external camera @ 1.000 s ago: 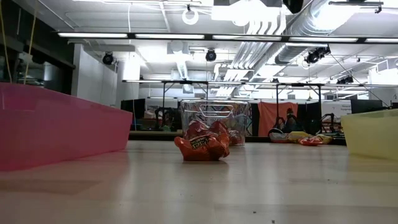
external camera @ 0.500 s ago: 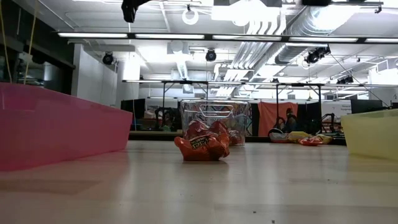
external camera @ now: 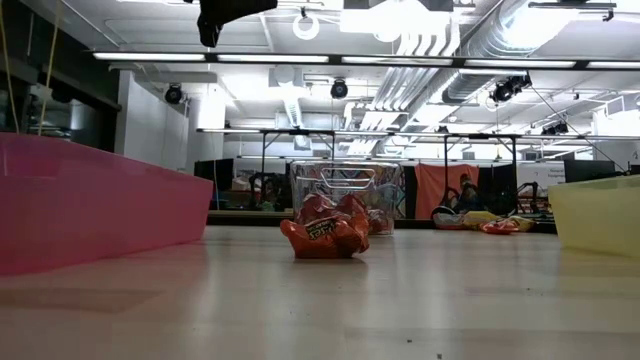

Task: Sort candy
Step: Put the yellow candy into the pink bin

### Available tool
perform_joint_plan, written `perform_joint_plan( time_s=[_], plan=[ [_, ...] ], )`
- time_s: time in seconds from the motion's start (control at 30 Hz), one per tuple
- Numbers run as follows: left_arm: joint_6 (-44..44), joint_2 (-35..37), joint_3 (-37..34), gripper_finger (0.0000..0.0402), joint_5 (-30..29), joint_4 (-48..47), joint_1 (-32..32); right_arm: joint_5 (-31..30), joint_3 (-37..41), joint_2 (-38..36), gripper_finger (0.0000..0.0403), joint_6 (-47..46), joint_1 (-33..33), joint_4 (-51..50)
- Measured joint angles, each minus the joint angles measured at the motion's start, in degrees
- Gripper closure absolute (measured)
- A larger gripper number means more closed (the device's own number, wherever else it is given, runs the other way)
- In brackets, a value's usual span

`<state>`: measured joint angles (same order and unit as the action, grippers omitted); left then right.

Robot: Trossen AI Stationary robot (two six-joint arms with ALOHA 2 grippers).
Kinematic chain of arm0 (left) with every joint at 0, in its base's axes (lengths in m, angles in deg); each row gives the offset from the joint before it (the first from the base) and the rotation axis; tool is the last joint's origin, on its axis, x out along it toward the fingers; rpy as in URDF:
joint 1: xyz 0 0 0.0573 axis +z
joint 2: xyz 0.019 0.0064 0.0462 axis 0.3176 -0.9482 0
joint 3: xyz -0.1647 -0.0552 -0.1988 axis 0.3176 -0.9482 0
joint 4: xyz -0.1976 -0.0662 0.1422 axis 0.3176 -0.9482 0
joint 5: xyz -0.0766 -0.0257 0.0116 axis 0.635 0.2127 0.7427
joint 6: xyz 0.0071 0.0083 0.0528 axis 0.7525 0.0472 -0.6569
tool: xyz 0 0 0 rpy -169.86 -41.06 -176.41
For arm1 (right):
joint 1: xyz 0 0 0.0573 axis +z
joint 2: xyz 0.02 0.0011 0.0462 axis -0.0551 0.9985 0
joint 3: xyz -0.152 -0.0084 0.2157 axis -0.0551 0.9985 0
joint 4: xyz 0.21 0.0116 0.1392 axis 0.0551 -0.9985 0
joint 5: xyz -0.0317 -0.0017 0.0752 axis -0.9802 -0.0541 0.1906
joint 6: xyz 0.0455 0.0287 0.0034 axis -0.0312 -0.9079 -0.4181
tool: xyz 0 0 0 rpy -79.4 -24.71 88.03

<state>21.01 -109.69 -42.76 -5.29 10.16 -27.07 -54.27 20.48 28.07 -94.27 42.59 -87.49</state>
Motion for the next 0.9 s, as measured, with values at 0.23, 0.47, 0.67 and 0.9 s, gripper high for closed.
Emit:
perform_joint_plan(
  time_s=[0.23, 0.47, 0.67, 0.9],
  plan=[
    [0.0, 0.0, 0.0, 0.02, 0.07, -0.05, 0.0, 7.59, 0.0, 10.74, 0.0153, -6.96, 3.16, -0.23],
    [0.0, 0.0, 0.0, 0.02, 0.07, -0.06, 0.0, 6.66, 0.02, 16.58, 0.0153, -10.49, 3.49, -2.64],
    [0.02, 0.0, 0.0, 0.02, 0.05, -0.04, 0.0, 7.19, -0.24, 19.18, 0.0162, -10.17, 3.44, -2.93],
    [-0.27, 1.1, 0.0, 0.02, -0.32, 0.41, 0.0, 2.58, -3.57, 16.86, 0.0345, -3.27, 3.57, -13.01]
  ],
)
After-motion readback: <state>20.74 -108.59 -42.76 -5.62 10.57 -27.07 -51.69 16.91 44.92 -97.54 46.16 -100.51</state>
